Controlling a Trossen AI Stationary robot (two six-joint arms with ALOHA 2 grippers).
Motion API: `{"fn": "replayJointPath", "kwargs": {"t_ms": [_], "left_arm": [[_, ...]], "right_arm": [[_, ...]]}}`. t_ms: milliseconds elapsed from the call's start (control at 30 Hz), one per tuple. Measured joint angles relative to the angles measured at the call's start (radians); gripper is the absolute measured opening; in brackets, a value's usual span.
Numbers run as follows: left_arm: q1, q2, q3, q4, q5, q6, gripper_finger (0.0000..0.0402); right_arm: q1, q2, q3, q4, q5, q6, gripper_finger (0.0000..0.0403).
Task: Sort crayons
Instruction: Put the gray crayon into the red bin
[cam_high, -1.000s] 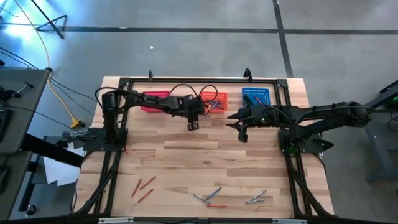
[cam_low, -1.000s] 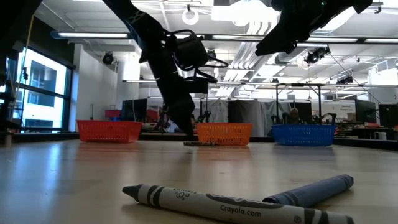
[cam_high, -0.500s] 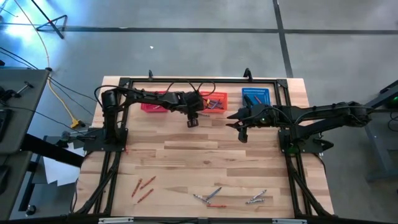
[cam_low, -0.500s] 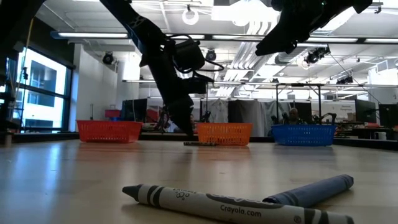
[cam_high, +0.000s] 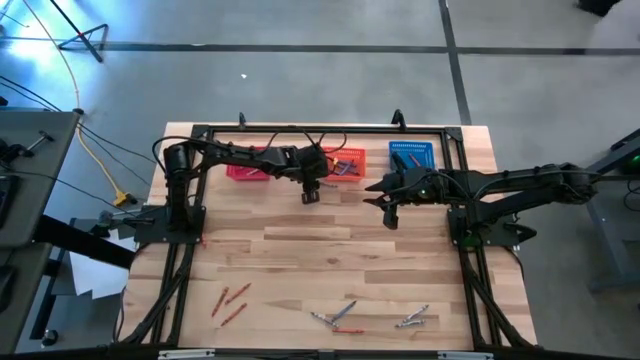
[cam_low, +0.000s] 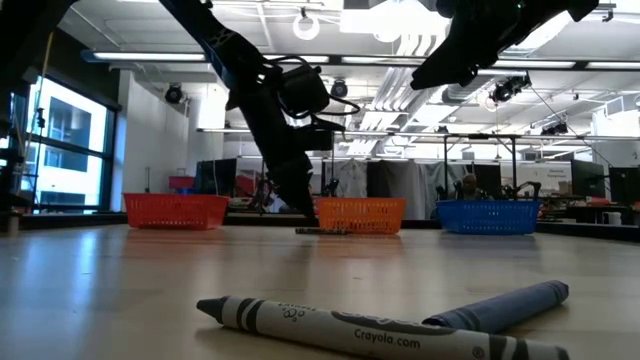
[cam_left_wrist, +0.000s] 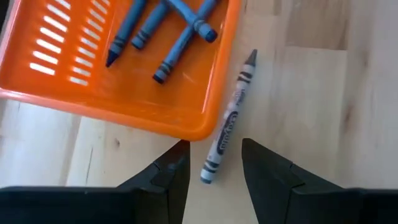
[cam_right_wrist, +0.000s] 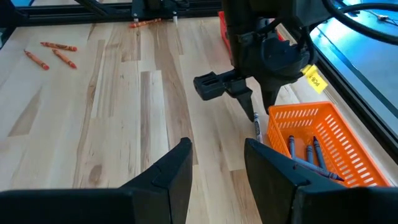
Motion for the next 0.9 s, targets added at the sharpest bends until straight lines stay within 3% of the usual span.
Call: {"fn": "replayJointPath", "kwargs": {"t_ms": [267,900], "left_arm": [[0.014,0.000,0.000,0.003,0.062,-0.005,0.0131],[0.026,0.078,0.005,0.025,0.061,0.018,0.0131]], "right_arm": [[0.000,0.000,0.000,0.000,0.000,0.000,0.0139],[0.000,0.000,0.000,0.000,0.000,0.000,0.0139]]}}
